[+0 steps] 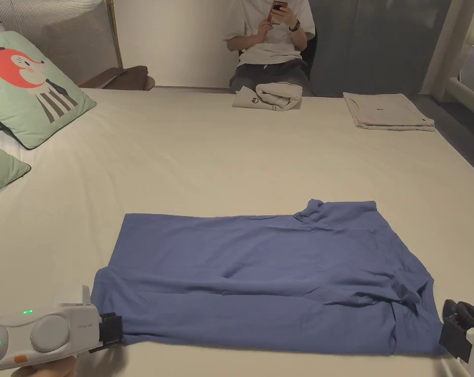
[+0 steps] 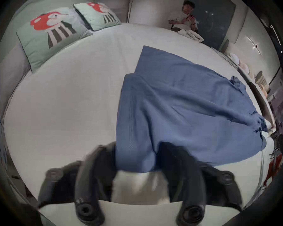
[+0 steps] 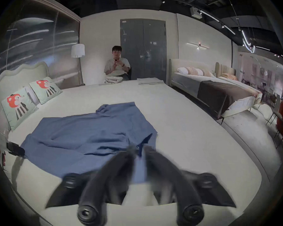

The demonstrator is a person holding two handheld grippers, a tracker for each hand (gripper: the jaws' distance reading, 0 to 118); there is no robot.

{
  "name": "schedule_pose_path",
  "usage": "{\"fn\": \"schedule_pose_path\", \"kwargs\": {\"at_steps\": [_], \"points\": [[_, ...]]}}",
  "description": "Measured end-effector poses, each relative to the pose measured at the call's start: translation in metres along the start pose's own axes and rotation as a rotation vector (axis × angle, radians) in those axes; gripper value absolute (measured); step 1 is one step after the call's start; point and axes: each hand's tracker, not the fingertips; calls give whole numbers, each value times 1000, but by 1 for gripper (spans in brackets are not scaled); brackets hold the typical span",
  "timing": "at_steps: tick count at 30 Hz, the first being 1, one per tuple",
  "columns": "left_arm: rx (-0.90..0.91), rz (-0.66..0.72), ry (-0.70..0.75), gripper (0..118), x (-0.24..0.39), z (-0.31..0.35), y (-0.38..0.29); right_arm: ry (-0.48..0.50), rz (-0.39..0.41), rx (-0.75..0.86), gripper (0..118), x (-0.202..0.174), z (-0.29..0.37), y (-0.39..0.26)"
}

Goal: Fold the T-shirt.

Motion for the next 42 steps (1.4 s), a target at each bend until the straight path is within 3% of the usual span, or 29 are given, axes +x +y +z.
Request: {"fn": "schedule_pose_path", "kwargs": {"at_steps": [1, 2, 3, 4, 10, 13, 15, 17, 20, 31, 42], "points": [[7, -1, -16, 21, 2, 3, 0, -3, -4, -27, 54, 3, -6, -1], [13, -4, -42, 7, 5, 6, 0, -2, -15, -73, 94, 8, -15, -4], [14, -3, -71, 6, 5, 6, 1, 1, -25, -130, 109, 14, -25, -7], [16, -15, -47, 6, 8, 8, 1, -4, -32, -145, 109, 18, -31, -9], [54, -58, -36, 6, 6, 16, 3, 13, -40, -349, 100, 33, -67, -21], [57, -58, -36, 6, 6, 21, 3, 44, -51, -403, 55, 33, -80, -24], [53, -43, -44, 6, 4, 24, 3, 50, -45, -372, 8, 28, -72, -19], [52, -37, -51, 6, 1, 29, 2, 121, -74, -319, 9, 32, -59, -14], [64, -41, -43, 6, -5, 42, 2, 107, -37, -288, 9, 32, -32, -5], [8, 28, -65, 6, -45, 87, -48, 90, -133, -351, 9, 53, 60, -18], [-68, 45, -41, 6, -62, 90, -101, 16, -71, -461, 9, 47, 76, -52]]}}
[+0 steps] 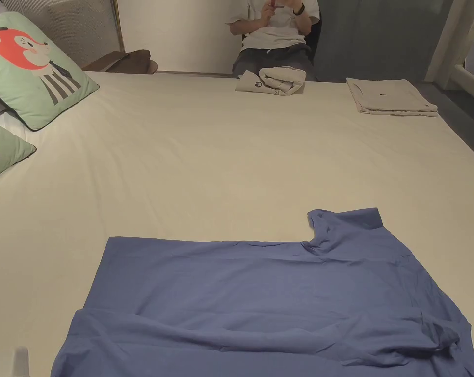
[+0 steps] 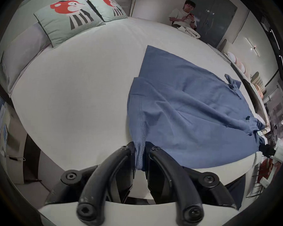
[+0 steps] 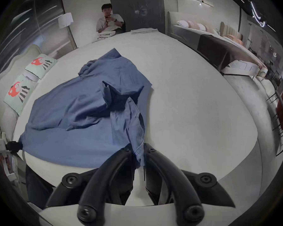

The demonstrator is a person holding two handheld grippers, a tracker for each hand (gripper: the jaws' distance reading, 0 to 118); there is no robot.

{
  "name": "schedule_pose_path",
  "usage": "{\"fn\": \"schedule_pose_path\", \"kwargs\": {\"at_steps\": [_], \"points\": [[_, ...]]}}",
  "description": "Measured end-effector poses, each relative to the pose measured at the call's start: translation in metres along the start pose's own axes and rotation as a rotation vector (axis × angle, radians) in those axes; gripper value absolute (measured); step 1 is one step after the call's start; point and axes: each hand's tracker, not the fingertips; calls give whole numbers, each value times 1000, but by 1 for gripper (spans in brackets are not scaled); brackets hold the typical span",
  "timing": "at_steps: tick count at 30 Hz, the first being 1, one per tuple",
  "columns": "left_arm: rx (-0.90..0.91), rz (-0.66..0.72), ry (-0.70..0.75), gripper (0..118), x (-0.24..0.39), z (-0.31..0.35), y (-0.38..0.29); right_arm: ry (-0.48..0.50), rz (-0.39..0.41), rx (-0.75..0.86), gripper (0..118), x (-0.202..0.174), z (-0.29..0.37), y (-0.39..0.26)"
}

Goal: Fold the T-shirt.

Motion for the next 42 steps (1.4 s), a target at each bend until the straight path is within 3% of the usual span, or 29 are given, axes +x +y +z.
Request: {"fn": "schedule_pose_path", "kwargs": {"at_steps": [3, 4, 5, 6, 7, 9, 10, 11, 16, 18, 19, 21, 23, 31, 39, 40, 42], "points": [[2, -6, 4, 7, 2, -4, -3, -17, 7, -14, 9, -3, -10, -5], [4, -8, 5, 13, 3, -4, -4, -20, 4, -18, 11, 3, -19, -12], [14, -6, 7, 34, 3, -3, -5, -22, 7, -19, 26, 4, -22, -16], [36, -6, 13, 55, 4, 1, -5, -25, 13, -17, 50, 3, -22, -17], [72, -22, 28, 55, 5, 5, -5, -42, 40, 16, 68, 0, -17, -17], [170, -20, 9, 75, 6, 18, 0, -54, 103, 140, 89, -7, 4, -11], [222, -15, -15, 89, 8, 25, 4, -40, 104, 209, 94, -9, 11, -6], [302, -13, -44, 96, 13, 35, 10, -38, 100, 288, 92, -14, 20, 0], [588, -81, -60, 95, 49, 67, 43, -61, 82, 569, 93, -47, 42, 46], [655, -95, -81, 91, 72, 79, 55, -56, 54, 634, 85, -63, 47, 63], [673, -87, -96, 84, 78, 82, 59, -34, 42, 654, 75, -69, 49, 69], [709, -82, -126, 42, 89, 86, 68, 5, 32, 669, 33, -77, 44, 83], [726, -101, -116, 0, 99, 86, 76, -1, 45, 672, 1, -90, 40, 93], [642, -131, -111, 0, 99, 57, 118, 44, 103, 652, 0, -113, 21, 109], [222, -131, -103, 1, 63, -50, 203, 29, 103, 577, 0, -111, -10, 121], [174, -106, -96, 11, 59, -65, 212, 27, 107, 567, 0, -112, -10, 121], [117, -72, -61, 88, 53, -96, 225, 13, 110, 543, 0, -112, -17, 123]]}}
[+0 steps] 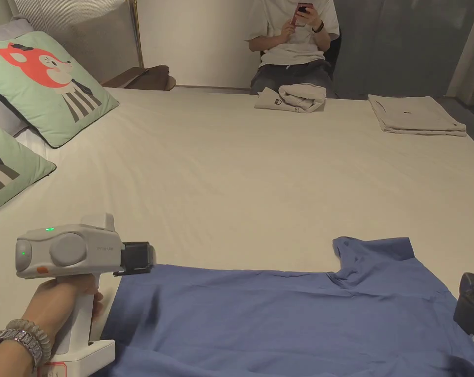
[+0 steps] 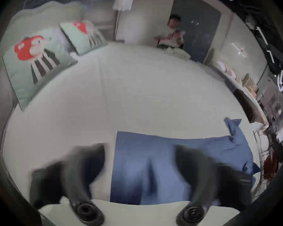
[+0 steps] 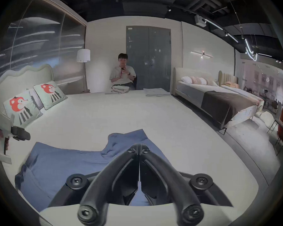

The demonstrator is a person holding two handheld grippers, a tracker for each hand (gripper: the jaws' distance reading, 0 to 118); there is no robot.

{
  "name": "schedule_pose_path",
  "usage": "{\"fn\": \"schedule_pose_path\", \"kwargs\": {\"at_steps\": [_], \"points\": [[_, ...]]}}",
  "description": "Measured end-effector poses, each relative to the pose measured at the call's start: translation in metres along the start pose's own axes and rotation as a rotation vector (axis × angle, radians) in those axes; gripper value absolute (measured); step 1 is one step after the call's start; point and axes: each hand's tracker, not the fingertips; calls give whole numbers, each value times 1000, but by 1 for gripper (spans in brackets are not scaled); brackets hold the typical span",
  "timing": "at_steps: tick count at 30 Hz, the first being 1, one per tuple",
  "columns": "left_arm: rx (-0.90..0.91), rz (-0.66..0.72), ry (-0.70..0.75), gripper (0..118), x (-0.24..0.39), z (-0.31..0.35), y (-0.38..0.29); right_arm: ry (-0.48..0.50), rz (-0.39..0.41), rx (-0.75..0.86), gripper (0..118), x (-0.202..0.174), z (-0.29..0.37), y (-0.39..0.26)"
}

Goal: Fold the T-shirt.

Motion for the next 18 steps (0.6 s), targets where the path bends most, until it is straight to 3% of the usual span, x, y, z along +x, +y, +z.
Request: {"fn": "schedule_pose_path", "kwargs": {"at_steps": [1, 6, 7, 10, 13, 15, 16, 17, 18], "points": [[-16, 5, 7, 109, -3, -12, 2, -3, 5, -11, 0, 1, -4, -1], [-87, 1, 53, 104, -5, -58, 7, -29, 5, -63, 0, 9, -26, -12], [-92, 11, 58, 100, -5, -63, 7, -32, 2, -71, 0, 10, -30, -14], [-104, 16, 65, 73, -2, -75, 5, -35, 8, -93, 0, 10, -39, -18], [-98, -14, 97, 66, 3, -75, 1, -36, 16, -114, 0, 11, -47, -20], [-75, -50, 113, 32, 9, -68, -1, -27, 16, -126, 2, 12, -54, -19], [-66, -56, 115, 12, 11, -65, -1, -25, 13, -139, 13, 14, -61, -17], [-60, -58, 100, 3, 13, -62, -2, -18, 2, -166, 48, 17, -70, -14], [-58, -54, 77, 3, 15, -60, -2, -6, -8, -202, 74, 24, -82, -12]]}}
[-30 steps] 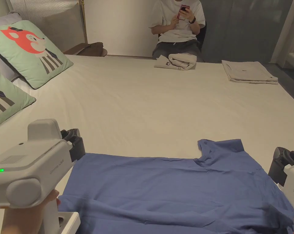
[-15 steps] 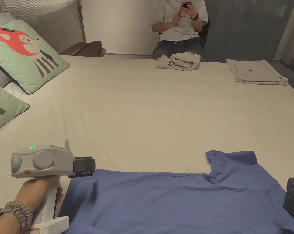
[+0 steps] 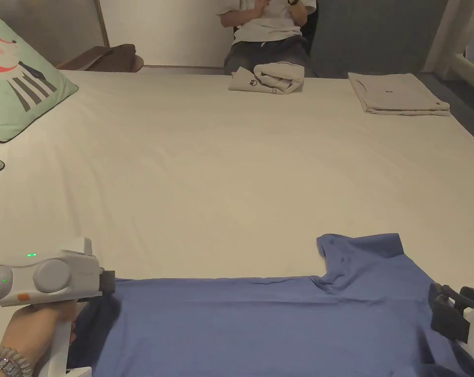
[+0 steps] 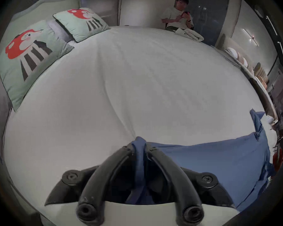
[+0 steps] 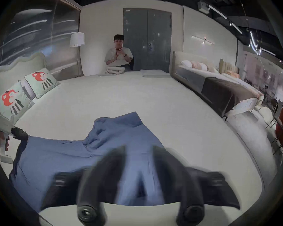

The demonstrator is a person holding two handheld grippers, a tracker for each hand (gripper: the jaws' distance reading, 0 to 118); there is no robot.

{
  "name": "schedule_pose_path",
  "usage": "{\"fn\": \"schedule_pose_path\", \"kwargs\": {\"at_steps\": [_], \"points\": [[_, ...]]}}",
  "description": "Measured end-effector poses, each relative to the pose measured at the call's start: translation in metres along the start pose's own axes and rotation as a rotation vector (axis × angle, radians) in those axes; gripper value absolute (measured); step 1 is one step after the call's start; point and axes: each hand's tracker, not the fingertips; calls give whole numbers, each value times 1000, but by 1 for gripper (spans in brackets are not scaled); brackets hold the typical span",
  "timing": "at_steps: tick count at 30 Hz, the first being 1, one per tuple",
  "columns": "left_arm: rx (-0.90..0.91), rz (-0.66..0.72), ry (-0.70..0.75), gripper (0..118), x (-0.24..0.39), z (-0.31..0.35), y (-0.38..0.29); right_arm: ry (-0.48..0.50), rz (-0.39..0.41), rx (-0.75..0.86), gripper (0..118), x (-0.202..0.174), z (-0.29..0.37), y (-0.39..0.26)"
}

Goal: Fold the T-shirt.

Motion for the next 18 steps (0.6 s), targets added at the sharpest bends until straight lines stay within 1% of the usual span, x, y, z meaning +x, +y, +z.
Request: {"fn": "schedule_pose_path", "kwargs": {"at_steps": [1, 2, 3, 6, 9, 12, 14, 15, 16, 17, 18], "points": [[1, -2, 8, 3, 0, 1, 0, 12, 5, -28, 88, 5, -11, 4], [13, -25, 29, 3, 2, 3, 0, 21, 11, -45, 93, 10, -23, 9], [25, -34, 26, 3, 2, 6, -1, 14, 22, -89, 93, 15, -36, 14], [38, -13, 13, 3, -1, 13, -1, -7, 17, -231, 93, 36, -72, 27], [39, 8, -6, 3, -5, 15, -1, -17, -25, -369, 93, 55, -106, 28], [39, 10, -4, 3, -5, 17, -2, -9, -72, -461, 92, 61, -127, 22], [35, 13, -8, 3, -5, 17, -1, 4, -46, -502, 90, 60, -135, 20], [35, 13, -7, 3, -4, 17, -1, -7, -35, -494, 90, 59, -135, 21], [35, 11, -4, 3, -4, 17, -1, -5, -33, -486, 87, 58, -135, 23], [35, 5, -1, 3, -3, 18, 0, 2, -22, -475, 73, 57, -131, 27], [35, 4, -1, 3, -3, 19, 1, 29, 0, -450, 50, 57, -126, 30]]}}
